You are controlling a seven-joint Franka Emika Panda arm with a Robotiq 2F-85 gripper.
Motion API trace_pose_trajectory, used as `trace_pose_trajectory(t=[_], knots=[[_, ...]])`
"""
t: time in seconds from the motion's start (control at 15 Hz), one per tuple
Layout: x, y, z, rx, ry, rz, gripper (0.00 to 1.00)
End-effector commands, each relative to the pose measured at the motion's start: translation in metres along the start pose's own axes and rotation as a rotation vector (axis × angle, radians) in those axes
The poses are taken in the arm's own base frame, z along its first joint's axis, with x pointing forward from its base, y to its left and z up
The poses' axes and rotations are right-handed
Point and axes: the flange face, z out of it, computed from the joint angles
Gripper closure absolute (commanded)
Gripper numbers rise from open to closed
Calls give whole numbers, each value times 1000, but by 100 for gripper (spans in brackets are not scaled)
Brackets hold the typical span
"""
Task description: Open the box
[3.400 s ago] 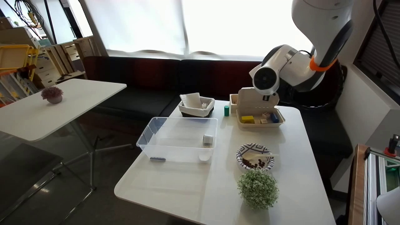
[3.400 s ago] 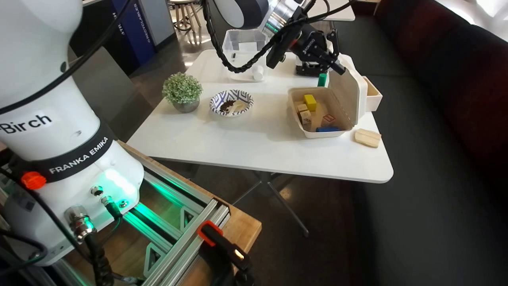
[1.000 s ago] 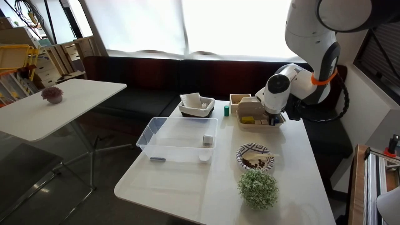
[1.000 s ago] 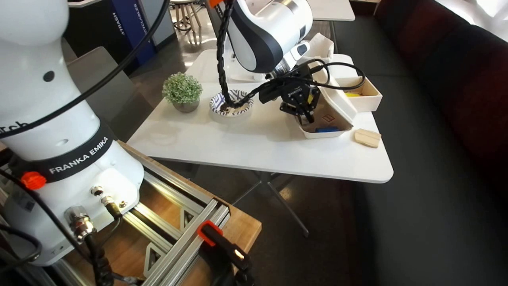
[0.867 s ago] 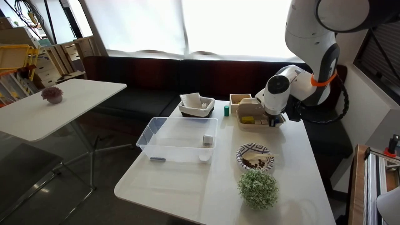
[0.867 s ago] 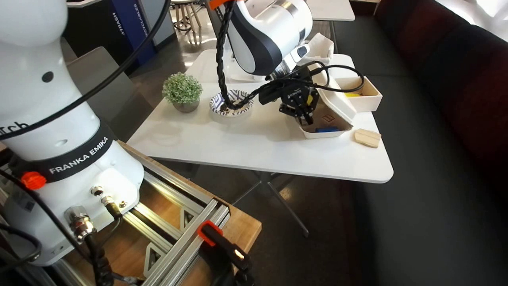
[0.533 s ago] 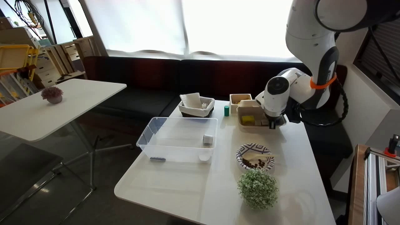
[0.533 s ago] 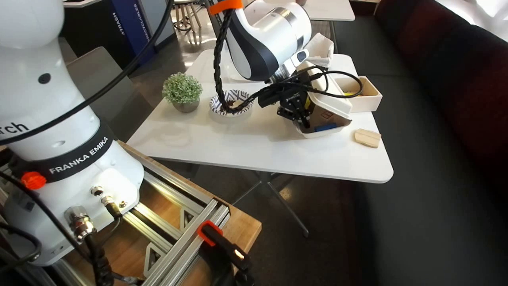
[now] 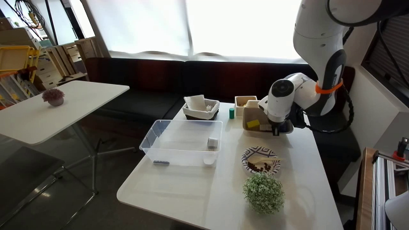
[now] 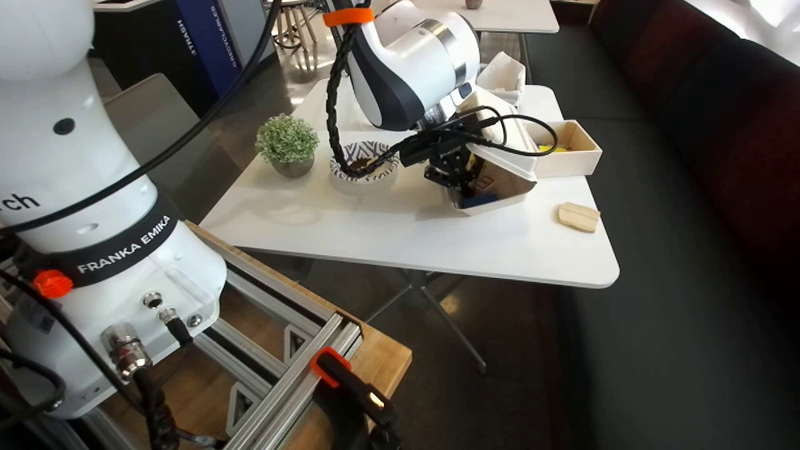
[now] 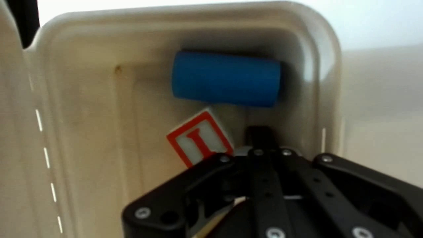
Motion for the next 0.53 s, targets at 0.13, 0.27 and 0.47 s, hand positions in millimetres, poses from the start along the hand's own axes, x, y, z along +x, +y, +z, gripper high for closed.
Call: trace_pose_trajectory(t=[0.13, 0.27, 0.47], knots=[[-2, -14, -15, 95, 55, -31, 100], [-3, -20, -20, 131, 75, -43, 100], [-6, -30, -24, 186, 80, -38, 100]])
